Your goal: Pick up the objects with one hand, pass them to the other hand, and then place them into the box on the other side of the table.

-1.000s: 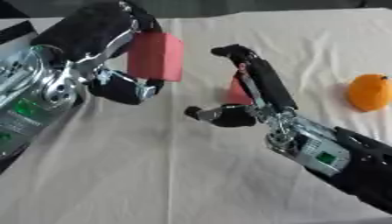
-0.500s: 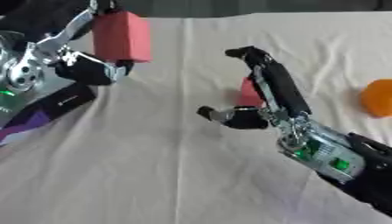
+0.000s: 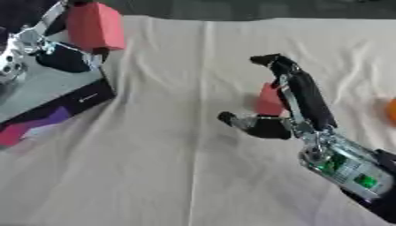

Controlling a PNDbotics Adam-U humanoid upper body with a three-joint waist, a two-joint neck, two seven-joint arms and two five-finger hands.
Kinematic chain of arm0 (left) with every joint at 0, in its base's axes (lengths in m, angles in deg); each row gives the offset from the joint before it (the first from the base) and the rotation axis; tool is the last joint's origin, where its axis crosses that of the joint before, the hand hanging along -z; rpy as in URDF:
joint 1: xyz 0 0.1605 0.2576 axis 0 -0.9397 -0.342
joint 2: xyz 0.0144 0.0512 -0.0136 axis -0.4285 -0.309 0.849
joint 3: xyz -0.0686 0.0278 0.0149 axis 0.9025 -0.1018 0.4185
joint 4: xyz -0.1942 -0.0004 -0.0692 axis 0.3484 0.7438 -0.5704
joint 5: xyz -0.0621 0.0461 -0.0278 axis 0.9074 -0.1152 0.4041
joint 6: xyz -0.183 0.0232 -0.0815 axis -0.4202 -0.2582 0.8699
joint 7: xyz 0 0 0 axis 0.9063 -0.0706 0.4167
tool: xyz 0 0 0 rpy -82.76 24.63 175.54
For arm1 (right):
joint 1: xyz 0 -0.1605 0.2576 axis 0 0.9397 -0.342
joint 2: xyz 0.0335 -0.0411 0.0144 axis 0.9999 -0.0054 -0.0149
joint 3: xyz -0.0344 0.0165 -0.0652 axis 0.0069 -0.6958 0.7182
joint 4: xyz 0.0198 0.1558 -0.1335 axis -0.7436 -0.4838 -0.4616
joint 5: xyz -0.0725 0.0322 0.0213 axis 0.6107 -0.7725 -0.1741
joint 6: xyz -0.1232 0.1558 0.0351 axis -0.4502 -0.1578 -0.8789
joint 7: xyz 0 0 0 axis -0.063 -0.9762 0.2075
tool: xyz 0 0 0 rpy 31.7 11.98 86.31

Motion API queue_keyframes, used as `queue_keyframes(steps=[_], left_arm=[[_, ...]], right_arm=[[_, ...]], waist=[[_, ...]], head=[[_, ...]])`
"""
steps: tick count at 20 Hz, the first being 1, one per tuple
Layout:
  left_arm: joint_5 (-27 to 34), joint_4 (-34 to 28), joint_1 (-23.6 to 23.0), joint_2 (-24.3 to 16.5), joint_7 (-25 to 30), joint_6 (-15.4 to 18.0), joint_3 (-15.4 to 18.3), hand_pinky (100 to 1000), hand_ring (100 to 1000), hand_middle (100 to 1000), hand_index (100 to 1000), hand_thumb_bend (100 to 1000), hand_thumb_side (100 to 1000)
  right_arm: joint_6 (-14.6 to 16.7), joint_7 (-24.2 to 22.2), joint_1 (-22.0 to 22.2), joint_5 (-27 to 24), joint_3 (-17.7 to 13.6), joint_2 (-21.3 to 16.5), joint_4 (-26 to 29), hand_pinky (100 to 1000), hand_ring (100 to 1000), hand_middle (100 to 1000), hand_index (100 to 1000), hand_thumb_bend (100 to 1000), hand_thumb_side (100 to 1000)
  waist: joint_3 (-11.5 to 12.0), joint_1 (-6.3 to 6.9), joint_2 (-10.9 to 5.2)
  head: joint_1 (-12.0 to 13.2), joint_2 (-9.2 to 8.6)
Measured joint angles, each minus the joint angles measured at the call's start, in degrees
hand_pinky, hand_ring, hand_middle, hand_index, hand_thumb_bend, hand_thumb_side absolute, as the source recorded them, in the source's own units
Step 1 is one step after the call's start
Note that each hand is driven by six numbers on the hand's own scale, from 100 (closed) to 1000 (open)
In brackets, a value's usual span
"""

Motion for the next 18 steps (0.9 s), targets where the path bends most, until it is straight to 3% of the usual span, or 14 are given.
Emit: queue_keyframes(steps=[11, 18], left_arm=[[-3.90, 8.23, -1.70, -0.50, -3.38, 2.01, 3.06, 777, 634, 511, 489, 214, 141], [-7.09, 13.07, -2.41, -0.49, -2.64, 4.16, 4.07, 773, 668, 546, 528, 290, 165]], right_arm=[[0.65, 0.89, 0.04, -0.02, -0.02, 0.14, 0.00, 540, 869, 752, 830, 743, 423], [0.73, 1.37, 0.43, -0.02, -0.03, 0.17, 0.00, 540, 869, 753, 830, 743, 422]], waist=[[-0.16, -0.02, 0.00], [-0.59, -0.24, 0.00]], head=[[2.10, -1.51], [2.58, -1.71]])
